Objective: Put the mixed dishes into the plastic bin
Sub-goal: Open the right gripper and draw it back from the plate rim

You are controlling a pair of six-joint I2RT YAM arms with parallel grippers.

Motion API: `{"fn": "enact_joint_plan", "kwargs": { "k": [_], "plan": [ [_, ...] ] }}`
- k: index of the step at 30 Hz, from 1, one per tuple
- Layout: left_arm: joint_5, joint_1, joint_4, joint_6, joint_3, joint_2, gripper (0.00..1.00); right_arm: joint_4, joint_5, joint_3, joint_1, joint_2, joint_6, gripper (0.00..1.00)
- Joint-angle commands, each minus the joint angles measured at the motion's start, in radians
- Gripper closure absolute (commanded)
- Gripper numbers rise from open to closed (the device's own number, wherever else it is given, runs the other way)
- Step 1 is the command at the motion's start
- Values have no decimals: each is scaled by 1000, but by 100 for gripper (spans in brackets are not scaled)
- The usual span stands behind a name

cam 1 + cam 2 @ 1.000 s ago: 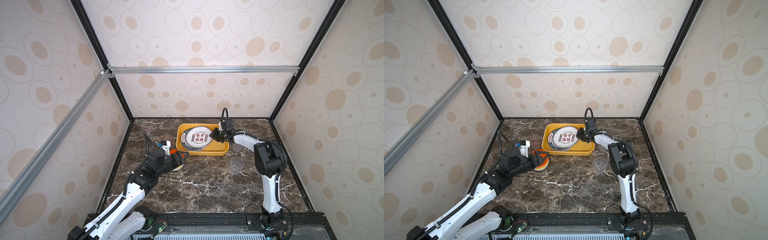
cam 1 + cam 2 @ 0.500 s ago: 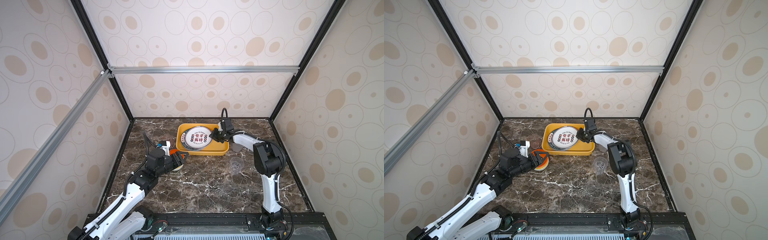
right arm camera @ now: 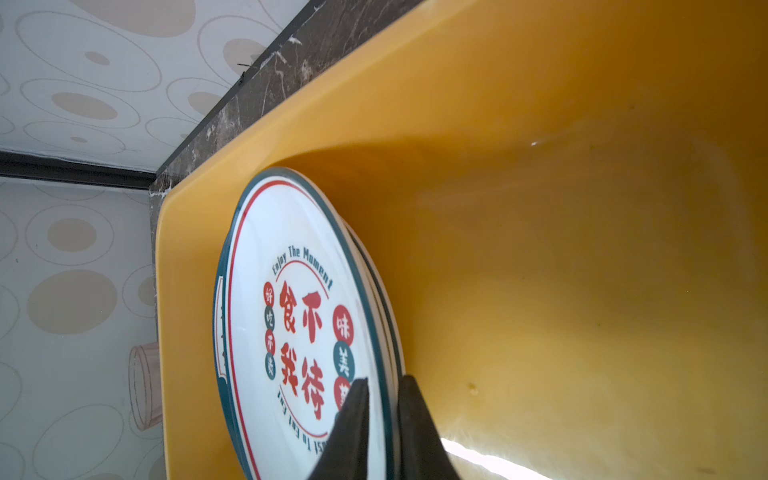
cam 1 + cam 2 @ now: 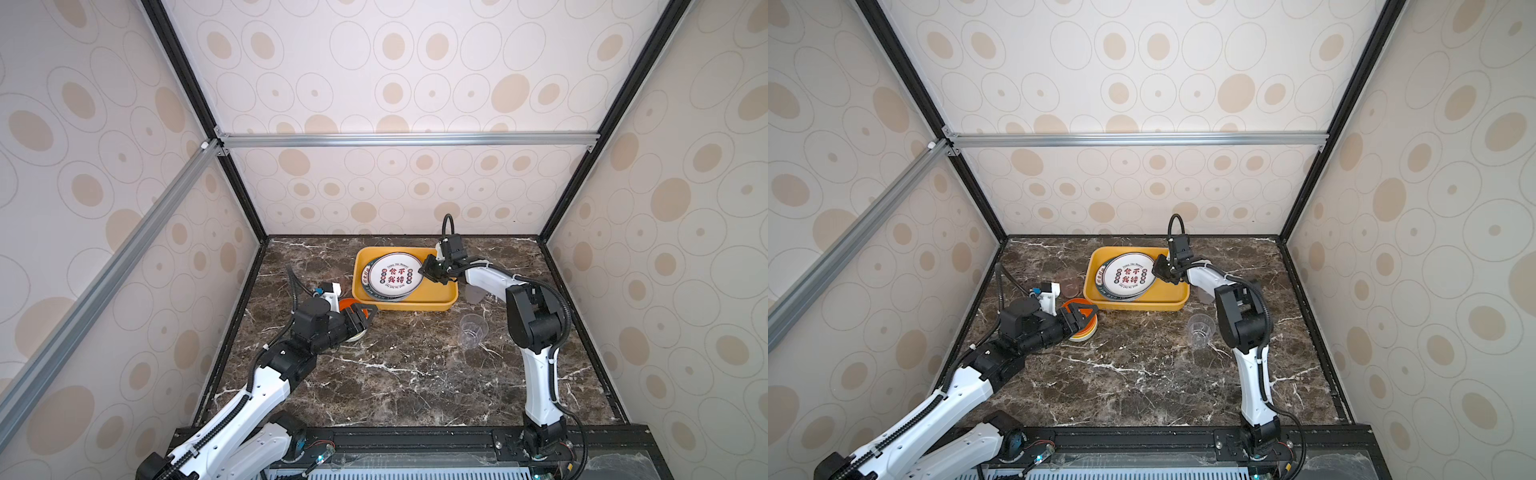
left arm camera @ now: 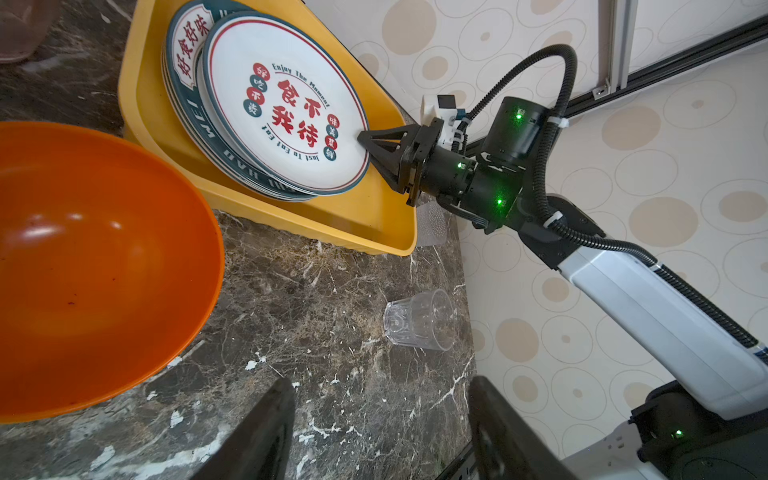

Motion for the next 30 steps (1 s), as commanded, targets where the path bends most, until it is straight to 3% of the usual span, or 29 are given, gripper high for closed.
{"fn": "enact_joint_plan", "kwargs": {
  "k": [1, 17, 30],
  "plan": [
    [0, 7, 19, -11, -3, -20, 34, -24, -7, 45, 11, 29, -6, 83],
    [5, 6, 31, -14, -9, -11, 34, -70, 5, 63, 16, 29, -24, 73],
    [-47, 7, -52, 51, 49, 7, 33, -231, 39, 9, 28, -150, -129, 70]
  ]
}}
